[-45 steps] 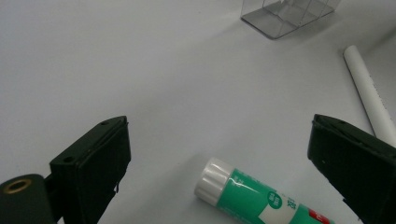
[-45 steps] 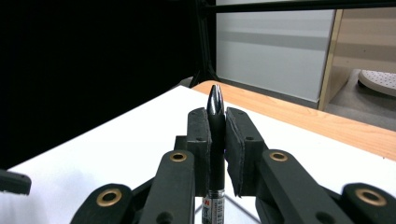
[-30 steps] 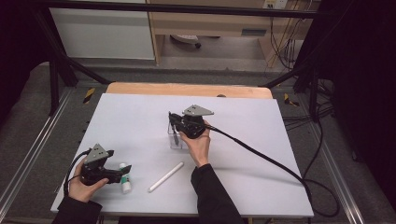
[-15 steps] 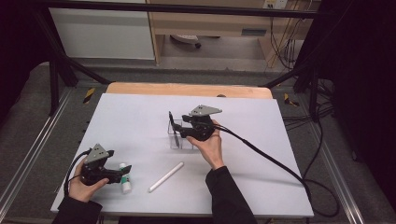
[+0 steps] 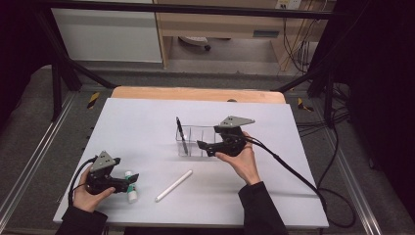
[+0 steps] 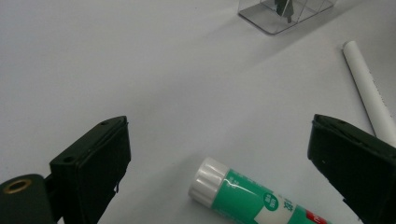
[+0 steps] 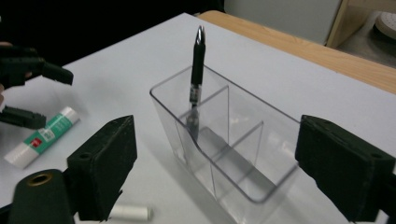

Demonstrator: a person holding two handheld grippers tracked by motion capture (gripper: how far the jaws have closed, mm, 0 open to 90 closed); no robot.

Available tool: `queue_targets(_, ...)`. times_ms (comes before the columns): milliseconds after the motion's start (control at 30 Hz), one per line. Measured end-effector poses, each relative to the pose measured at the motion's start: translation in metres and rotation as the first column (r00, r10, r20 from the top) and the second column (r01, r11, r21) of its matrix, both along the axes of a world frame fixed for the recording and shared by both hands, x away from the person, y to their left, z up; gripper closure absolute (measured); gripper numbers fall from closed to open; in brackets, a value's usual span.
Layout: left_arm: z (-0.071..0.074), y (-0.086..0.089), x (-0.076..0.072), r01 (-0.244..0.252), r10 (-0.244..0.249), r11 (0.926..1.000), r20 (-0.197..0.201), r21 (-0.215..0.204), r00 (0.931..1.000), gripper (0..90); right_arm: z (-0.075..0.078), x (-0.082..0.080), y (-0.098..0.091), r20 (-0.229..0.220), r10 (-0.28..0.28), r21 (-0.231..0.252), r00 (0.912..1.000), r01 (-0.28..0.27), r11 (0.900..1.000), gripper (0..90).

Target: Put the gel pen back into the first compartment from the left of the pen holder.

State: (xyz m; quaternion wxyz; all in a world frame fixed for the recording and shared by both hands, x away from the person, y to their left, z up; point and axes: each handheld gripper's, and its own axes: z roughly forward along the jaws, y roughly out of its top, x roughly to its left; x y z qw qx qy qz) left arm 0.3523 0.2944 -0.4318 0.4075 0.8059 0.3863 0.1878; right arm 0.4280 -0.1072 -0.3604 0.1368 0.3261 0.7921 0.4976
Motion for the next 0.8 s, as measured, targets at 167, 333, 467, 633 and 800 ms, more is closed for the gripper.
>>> queue_targets(167, 0.000, -0.001, 0.000, 0.004, -0.004, 1.0000, 0.000, 0.002, 1.0000, 5.7, -0.003, -0.008, -0.020, 0.008, -0.021, -0.066, 0.9997, 0.021, 0.9976, 7.4)
queue_targets(333, 0.000, -0.002, 0.000, 0.002, -0.002, 1.0000, -0.004, 0.002, 1.0000, 5.7, -0.010, -0.016, -0.041, -0.015, -0.045, -0.099, 0.9989, 0.043, 0.9942, 3.9)
queue_targets(467, 0.000, -0.003, 0.000, 0.006, -0.006, 1.0000, -0.006, 0.004, 1.0000, 5.7, -0.018, -0.023, -0.056, -0.057, -0.042, -0.090, 0.9975, 0.037, 0.9952, 2.3)
queue_targets(633, 0.000, -0.003, 0.000, 0.005, -0.005, 1.0000, -0.007, 0.002, 1.0000, 5.7, -0.031, -0.028, -0.075, -0.088, -0.059, -0.101, 0.9944, 0.050, 0.9936, 1.1)
queue_targets(800, 0.001, -0.005, 0.000, 0.014, -0.014, 0.9999, -0.009, 0.003, 0.9999, 5.7, -0.045, -0.031, -0.091, -0.105, -0.095, -0.131, 0.9898, 0.081, 0.9881, 0.6)
